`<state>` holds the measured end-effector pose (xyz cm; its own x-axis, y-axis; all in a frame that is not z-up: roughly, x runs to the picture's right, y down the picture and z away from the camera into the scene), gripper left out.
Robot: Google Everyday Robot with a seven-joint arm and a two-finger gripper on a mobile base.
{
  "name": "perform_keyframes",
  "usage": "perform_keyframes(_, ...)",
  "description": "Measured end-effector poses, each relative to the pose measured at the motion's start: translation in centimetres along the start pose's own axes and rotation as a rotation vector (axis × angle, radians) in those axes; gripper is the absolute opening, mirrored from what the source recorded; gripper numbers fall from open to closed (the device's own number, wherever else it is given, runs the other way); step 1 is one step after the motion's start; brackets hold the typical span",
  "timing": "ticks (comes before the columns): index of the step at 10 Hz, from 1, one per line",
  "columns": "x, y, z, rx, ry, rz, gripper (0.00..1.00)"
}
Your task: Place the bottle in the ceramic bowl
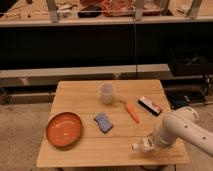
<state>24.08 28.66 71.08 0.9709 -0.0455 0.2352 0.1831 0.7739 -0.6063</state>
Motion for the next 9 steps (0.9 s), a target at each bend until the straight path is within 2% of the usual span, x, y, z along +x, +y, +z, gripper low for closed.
perform_keyframes(3, 0.2, -0.6, -0.6, 0.003, -0.001, -0.006, 0.00)
perform_keyframes(5, -0.2, -1.8, -2.4, 0.008, -0.001, -0.011, 0.00)
perform_keyframes(9, -1.2, -3.5, -4.3, 0.017, 0.008, -0.025, 0.00)
